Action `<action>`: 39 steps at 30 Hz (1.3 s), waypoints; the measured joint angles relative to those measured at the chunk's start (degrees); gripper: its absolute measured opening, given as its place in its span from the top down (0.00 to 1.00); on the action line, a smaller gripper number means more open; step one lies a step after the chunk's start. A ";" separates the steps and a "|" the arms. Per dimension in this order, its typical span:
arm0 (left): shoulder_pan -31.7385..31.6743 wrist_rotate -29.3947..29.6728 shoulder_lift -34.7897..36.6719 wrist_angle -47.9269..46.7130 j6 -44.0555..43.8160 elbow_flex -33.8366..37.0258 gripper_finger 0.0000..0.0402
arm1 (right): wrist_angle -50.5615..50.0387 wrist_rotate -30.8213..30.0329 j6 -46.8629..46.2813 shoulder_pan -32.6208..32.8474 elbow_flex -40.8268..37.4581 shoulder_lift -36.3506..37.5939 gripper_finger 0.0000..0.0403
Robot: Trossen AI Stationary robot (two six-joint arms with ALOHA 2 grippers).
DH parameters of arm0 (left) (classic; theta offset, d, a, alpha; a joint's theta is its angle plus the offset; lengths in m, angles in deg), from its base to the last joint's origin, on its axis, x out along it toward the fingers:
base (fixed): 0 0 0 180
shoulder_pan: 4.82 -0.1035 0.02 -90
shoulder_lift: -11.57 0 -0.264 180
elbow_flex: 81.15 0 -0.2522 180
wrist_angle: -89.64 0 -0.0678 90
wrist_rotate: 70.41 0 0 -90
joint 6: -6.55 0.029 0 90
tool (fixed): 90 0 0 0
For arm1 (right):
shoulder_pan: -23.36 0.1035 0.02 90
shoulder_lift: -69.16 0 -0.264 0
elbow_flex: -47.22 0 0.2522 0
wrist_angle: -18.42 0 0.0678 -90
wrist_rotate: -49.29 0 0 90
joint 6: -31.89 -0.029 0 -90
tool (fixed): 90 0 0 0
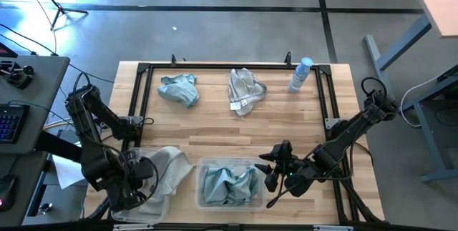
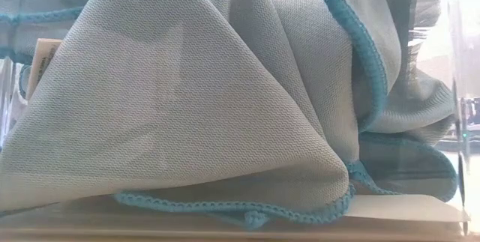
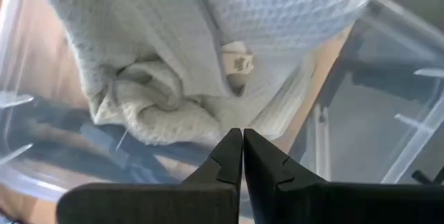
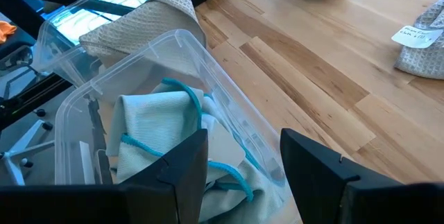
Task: Sort microfiber towel by color & place in baskets
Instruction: Put the bottom left grey towel into the left transparent bin
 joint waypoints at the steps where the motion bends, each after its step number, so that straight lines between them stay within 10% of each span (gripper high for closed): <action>1: 0.00 0.61 0.00 0.47 -0.24 0.00 0.99 | 0.00 -0.01 -0.01 0.00 0.00 0.00 0.56; 17: -2.14 5.82 -0.02 0.72 -2.70 0.00 0.76 | 0.00 -0.04 0.49 0.00 0.00 0.00 0.56; 39: -25.89 -1.64 -0.02 0.74 18.51 0.02 0.72 | -1.51 -0.01 0.52 0.00 0.00 -0.02 0.56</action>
